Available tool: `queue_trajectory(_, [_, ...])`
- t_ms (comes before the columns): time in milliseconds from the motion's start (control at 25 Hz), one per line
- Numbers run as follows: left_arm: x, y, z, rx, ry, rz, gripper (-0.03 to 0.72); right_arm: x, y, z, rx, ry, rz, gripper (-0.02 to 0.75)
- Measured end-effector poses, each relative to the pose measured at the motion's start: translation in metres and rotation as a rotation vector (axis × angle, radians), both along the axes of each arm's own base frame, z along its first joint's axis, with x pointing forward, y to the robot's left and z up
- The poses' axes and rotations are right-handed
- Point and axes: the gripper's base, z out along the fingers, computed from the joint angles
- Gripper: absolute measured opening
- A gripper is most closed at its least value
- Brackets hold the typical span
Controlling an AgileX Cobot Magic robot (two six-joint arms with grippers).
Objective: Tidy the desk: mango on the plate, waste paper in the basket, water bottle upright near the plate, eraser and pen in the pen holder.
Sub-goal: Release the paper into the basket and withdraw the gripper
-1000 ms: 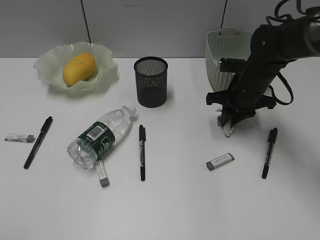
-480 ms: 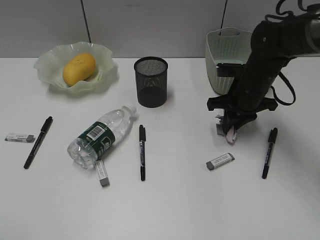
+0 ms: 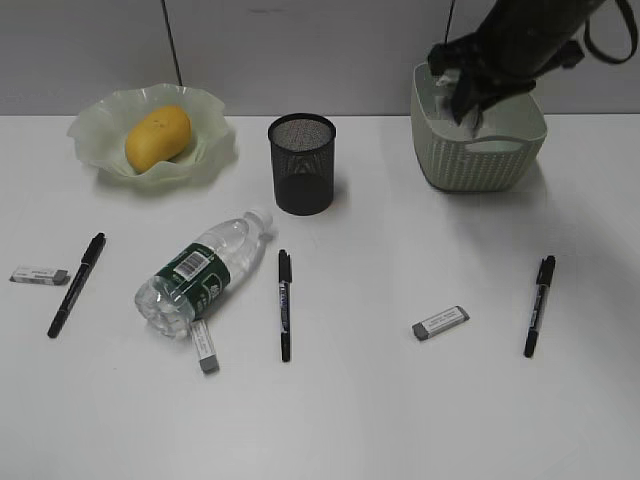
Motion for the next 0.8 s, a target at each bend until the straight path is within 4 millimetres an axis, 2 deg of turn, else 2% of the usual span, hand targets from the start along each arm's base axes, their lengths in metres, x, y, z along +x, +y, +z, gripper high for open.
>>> queue_trajectory(80, [0.000,0.000,0.000,0.000,0.000,0.000,0.455,0.010,-0.004,0.013,-0.036,-0.065,-0.018,0.134])
queue_trajectory(240, [0.000,0.000,0.000,0.000,0.000,0.000,0.454,0.028,-0.017,0.016,-0.082,-0.131,-0.051,0.133])
queue_trajectory(320, [0.000,0.000,0.000,0.000,0.000,0.000,0.454,0.037,-0.025,0.009,-0.086,-0.150,-0.072,0.133])
queue_trajectory(520, [0.000,0.000,0.000,0.000,0.000,0.000,0.454,0.061,-0.044,-0.023,-0.082,-0.200,-0.116,0.133])
queue_trajectory(680, [0.000,0.000,0.000,0.000,0.000,0.000,0.453,0.075,-0.044,-0.046,-0.068,-0.248,-0.115,0.134])
queue_trajectory(760, [0.000,0.000,0.000,0.000,0.000,0.000,0.453,0.079,-0.043,-0.055,-0.065,-0.257,-0.114,0.193])
queue_trajectory(800, [0.000,0.000,0.000,0.000,0.000,0.000,0.453,0.080,-0.042,-0.059,-0.064,-0.258,-0.113,0.265])
